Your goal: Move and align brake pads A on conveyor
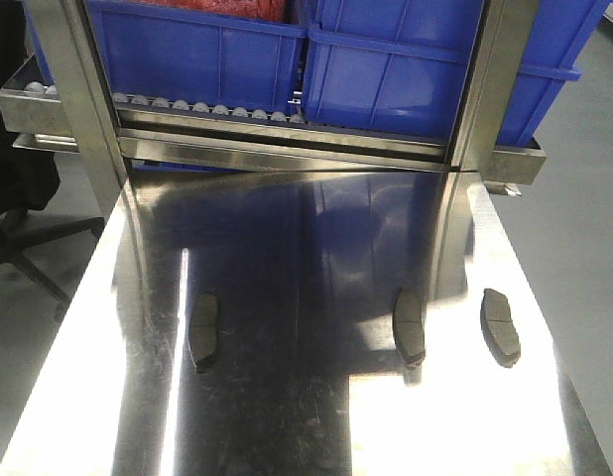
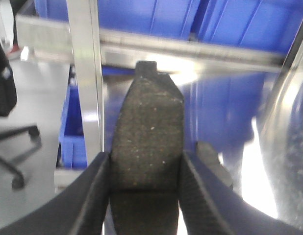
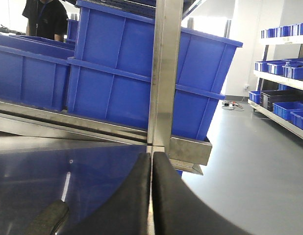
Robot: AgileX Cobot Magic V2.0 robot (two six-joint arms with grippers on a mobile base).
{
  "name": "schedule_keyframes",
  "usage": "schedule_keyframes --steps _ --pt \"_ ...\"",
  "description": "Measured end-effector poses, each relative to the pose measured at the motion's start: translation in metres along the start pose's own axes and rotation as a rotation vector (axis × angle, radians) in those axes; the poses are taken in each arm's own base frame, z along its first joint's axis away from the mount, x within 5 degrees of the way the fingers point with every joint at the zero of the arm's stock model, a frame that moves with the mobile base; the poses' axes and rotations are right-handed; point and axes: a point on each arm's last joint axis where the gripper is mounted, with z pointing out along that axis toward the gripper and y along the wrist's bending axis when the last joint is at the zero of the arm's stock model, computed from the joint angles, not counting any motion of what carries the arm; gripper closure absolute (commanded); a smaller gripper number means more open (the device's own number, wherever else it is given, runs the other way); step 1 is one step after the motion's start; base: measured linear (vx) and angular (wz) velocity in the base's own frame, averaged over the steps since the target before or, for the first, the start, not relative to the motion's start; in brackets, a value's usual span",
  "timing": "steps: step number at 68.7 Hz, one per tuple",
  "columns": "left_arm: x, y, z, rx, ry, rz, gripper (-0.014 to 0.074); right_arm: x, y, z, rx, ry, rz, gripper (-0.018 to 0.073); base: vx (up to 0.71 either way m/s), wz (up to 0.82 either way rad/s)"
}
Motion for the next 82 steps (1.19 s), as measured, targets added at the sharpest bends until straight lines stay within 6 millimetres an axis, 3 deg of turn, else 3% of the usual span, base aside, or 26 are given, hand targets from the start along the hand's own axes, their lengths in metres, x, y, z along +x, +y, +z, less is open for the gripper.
schedule_keyframes --steps 16,82 --pt "-0.001 0.001 -0.016 0.014 -0.097 -0.006 0.0602 0.000 0.000 0.000 0.000 0.000 0.000 0.0569 0.00 0.00" --pt "-0.001 0.001 -0.016 0.014 -0.097 -0.005 0.0602 -0.001 0.000 0.000 0.001 -0.008 0.000 0.0569 0.00 0.00"
